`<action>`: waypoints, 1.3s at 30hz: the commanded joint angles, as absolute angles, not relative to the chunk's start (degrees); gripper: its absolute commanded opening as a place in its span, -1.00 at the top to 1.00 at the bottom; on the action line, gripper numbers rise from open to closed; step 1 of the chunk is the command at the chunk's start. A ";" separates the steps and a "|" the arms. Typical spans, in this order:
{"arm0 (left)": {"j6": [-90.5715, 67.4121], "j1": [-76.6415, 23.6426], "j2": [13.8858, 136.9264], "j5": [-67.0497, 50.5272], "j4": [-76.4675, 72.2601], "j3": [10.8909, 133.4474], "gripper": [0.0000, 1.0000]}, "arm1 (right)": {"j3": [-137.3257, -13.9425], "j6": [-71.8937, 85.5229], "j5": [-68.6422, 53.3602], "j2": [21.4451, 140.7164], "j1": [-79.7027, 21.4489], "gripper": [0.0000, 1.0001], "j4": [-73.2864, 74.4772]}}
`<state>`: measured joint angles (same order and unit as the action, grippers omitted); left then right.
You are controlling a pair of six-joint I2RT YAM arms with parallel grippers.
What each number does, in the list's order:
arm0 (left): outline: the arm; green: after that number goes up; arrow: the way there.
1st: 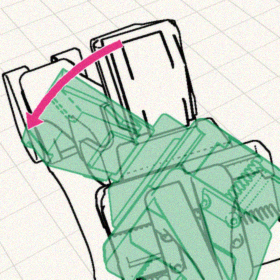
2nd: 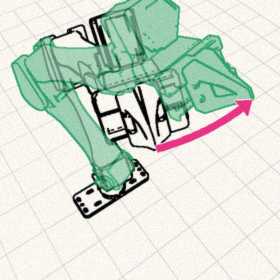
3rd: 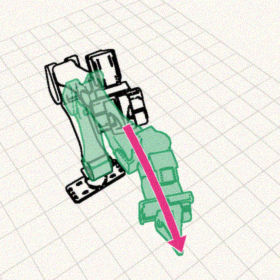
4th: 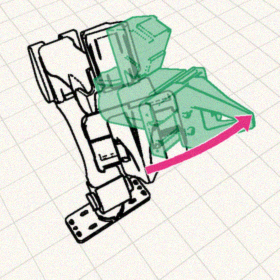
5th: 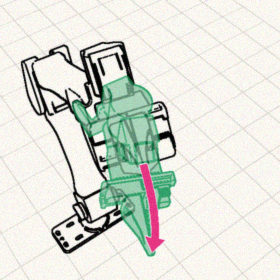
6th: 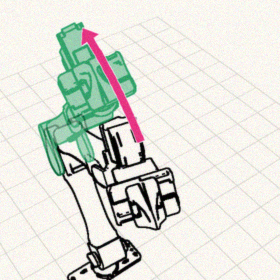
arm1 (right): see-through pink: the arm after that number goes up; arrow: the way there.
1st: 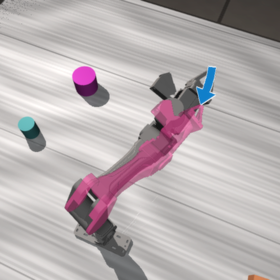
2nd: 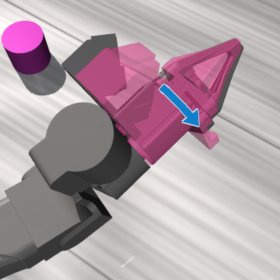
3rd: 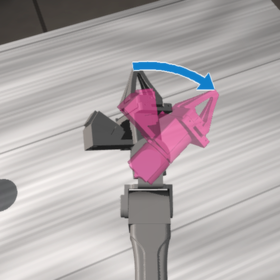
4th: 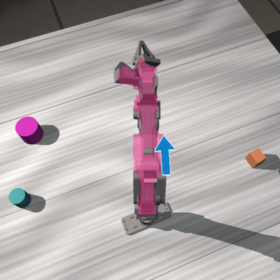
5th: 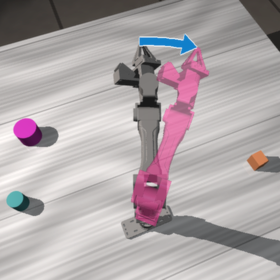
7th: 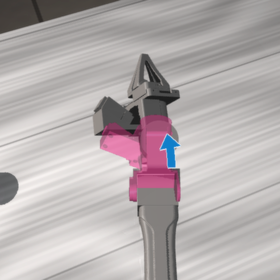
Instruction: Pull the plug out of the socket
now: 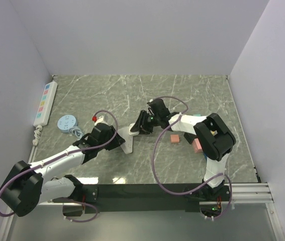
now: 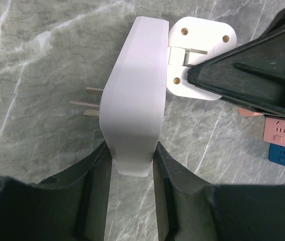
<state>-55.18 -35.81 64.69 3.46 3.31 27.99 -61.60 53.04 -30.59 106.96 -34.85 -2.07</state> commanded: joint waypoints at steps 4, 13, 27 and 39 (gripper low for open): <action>-53.88 -35.86 66.18 2.73 1.14 29.00 0.99 | -62.66 55.37 -33.22 109.07 -35.07 0.33 -9.05; -54.75 -35.86 66.01 3.87 0.35 28.48 -0.14 | -62.32 58.01 -33.48 109.07 -34.98 1.00 -8.88; -55.72 -35.86 68.03 7.82 -4.22 29.53 0.18 | -60.91 64.52 -38.85 109.07 -36.03 1.00 -11.26; -56.69 -35.86 70.40 13.18 4.92 31.29 0.99 | -61.87 56.96 -37.53 104.07 -33.76 1.00 2.00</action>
